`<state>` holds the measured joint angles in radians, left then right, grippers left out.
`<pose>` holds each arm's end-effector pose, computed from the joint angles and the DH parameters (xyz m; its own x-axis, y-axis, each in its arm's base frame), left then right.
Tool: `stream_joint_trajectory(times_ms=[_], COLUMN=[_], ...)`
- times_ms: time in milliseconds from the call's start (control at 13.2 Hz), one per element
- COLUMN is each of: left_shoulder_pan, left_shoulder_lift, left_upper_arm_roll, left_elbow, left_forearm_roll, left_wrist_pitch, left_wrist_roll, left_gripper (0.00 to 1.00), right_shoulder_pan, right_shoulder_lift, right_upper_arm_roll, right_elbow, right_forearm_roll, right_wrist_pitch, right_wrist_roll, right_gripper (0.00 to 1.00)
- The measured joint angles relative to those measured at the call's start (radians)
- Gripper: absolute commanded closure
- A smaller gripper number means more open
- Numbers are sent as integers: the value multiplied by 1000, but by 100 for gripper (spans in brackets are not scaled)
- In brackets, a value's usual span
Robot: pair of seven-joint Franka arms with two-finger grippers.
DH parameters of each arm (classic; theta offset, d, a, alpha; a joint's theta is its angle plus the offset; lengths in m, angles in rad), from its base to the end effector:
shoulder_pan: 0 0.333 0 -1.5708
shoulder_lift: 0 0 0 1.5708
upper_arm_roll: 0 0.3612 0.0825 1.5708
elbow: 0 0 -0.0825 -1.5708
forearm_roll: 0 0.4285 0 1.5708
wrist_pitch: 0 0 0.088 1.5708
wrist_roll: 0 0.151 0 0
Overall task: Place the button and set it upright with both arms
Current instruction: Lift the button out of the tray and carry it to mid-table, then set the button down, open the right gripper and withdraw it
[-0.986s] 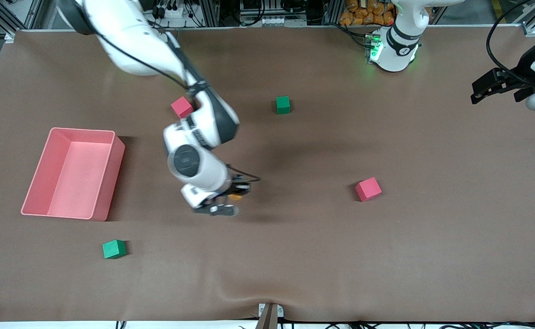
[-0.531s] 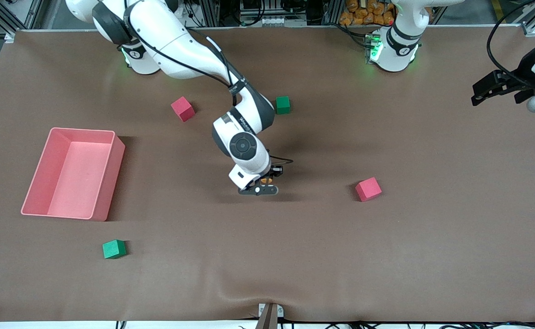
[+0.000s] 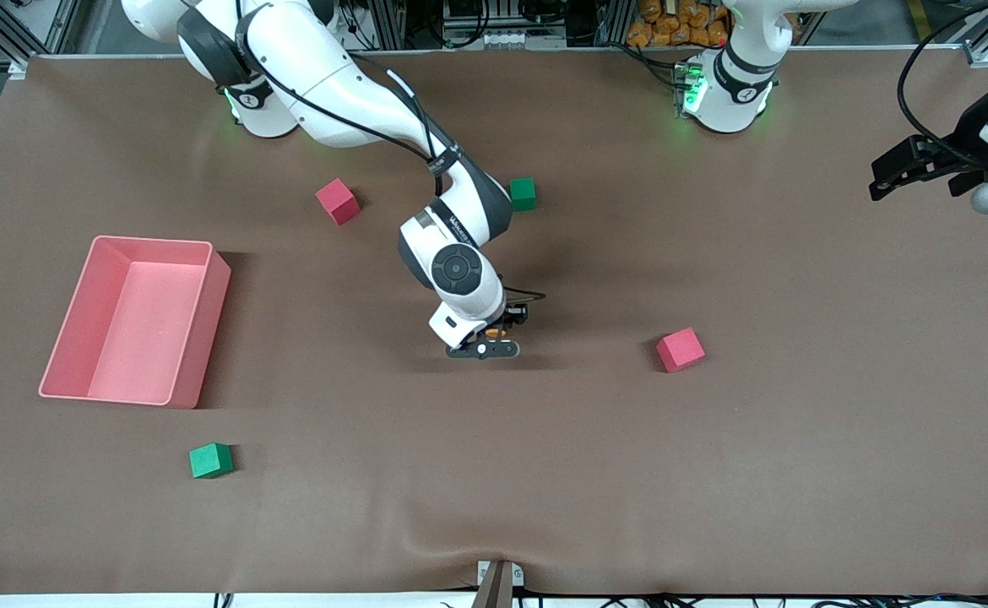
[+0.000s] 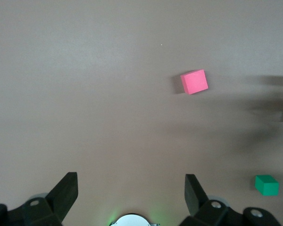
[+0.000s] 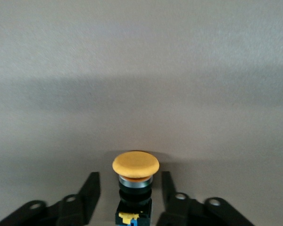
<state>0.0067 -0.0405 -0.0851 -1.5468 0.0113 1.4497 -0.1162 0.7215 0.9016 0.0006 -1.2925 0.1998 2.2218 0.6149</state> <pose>0.5678 -0.0438 0.6514 0.9977 0.0395 -0.0546 0.0384 -0.9990 -0.0212 0.6093 0.5542 0.1618 0.9969 -0.0065 -0.0787 -0.0177 -0.9897 -0.1423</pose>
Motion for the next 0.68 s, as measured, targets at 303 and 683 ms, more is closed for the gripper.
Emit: stream_joint_trajectory(times_ms=[303,683], left_shoulder_pan=[0,0], left_shoulder_lift=[1,2], left_upper_arm_roll=[0,0], left_elbow=[0,0], left_forearm_roll=[0,0], left_wrist_pitch=[0,0], left_wrist_roll=[0,0], left_gripper=[0,0], right_shoulder_pan=[-8,-45], right_shoulder_lift=[-9,-43], right_upper_arm_roll=[-51,-208], right_elbow=[68,98], right_forearm_roll=[-5,-9], right_wrist_pitch=[-1,-8], right_wrist_roll=[0,-1], right_gripper=[0,0])
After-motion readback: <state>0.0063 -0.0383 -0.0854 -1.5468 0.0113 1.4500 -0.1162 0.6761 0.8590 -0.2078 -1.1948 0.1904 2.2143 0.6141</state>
